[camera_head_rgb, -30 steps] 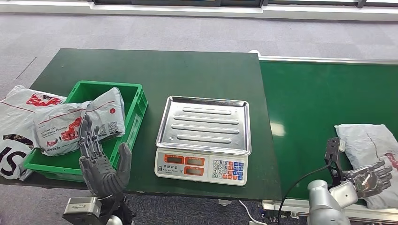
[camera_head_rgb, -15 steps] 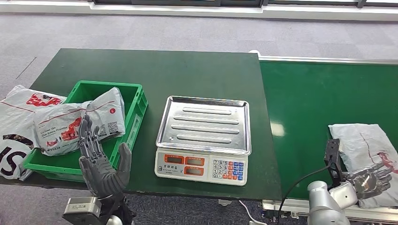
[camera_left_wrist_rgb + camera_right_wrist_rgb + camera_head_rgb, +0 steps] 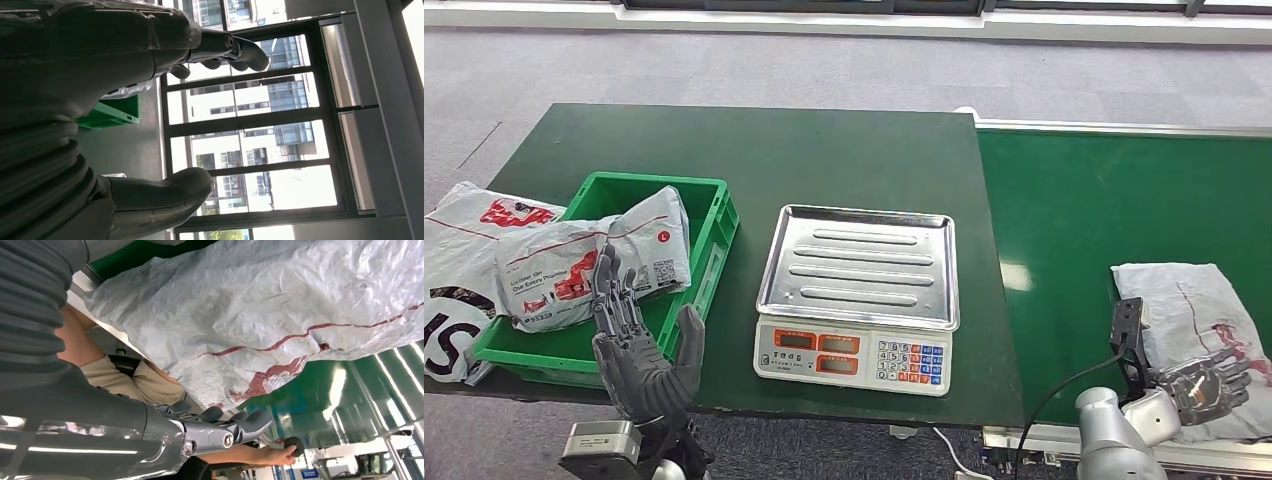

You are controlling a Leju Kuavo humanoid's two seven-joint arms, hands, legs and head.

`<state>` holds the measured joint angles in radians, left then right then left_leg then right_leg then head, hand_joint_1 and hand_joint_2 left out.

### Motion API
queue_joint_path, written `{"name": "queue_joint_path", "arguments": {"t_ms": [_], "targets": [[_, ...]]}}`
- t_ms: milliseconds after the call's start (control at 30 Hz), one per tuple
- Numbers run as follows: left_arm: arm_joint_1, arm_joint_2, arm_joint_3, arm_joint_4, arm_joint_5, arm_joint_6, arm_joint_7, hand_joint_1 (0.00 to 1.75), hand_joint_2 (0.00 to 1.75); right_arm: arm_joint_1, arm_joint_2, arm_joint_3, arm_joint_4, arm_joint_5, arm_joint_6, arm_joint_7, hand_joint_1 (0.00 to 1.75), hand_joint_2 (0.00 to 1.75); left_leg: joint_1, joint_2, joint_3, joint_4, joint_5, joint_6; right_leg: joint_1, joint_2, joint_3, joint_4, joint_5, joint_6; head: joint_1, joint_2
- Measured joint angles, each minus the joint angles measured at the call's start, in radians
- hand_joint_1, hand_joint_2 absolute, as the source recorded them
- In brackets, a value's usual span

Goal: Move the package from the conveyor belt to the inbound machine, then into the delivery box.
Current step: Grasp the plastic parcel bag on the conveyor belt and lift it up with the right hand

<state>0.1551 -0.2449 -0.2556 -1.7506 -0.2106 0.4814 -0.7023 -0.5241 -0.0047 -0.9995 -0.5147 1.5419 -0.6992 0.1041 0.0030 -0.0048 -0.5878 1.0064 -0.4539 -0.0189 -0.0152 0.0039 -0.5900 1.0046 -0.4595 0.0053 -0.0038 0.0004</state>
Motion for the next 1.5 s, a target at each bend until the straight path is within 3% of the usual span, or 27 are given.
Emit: {"name": "queue_joint_path", "arguments": {"t_ms": [800,1033,1500], "targets": [[0.000,0.000,0.002,0.000,-0.003,-0.001,0.000,0.00,1.75,-0.003,-0.008,0.015,0.050,0.013,0.002,0.021,0.00,1.75,0.000,0.000,0.000,0.000,0.000,0.000,0.000,0.000,0.000,0.000,0.000,0.000,0.000,0.000],[0.001,0.000,0.006,-0.001,-0.001,-0.003,0.000,0.00,1.75,-0.008,-0.023,0.125,0.153,0.016,0.118,0.114,0.00,1.75,0.000,0.000,0.000,0.000,0.000,0.000,0.000,0.000,0.000,0.000,0.000,0.000,0.000,0.000],[0.001,0.000,0.007,-0.001,0.000,-0.008,0.000,0.00,1.75,-0.008,-0.029,0.214,0.191,0.016,0.132,0.122,0.00,1.75,0.000,0.001,0.002,0.001,-0.001,0.001,0.000,0.000,0.003,0.000,0.001,0.001,0.000,0.000]]}}
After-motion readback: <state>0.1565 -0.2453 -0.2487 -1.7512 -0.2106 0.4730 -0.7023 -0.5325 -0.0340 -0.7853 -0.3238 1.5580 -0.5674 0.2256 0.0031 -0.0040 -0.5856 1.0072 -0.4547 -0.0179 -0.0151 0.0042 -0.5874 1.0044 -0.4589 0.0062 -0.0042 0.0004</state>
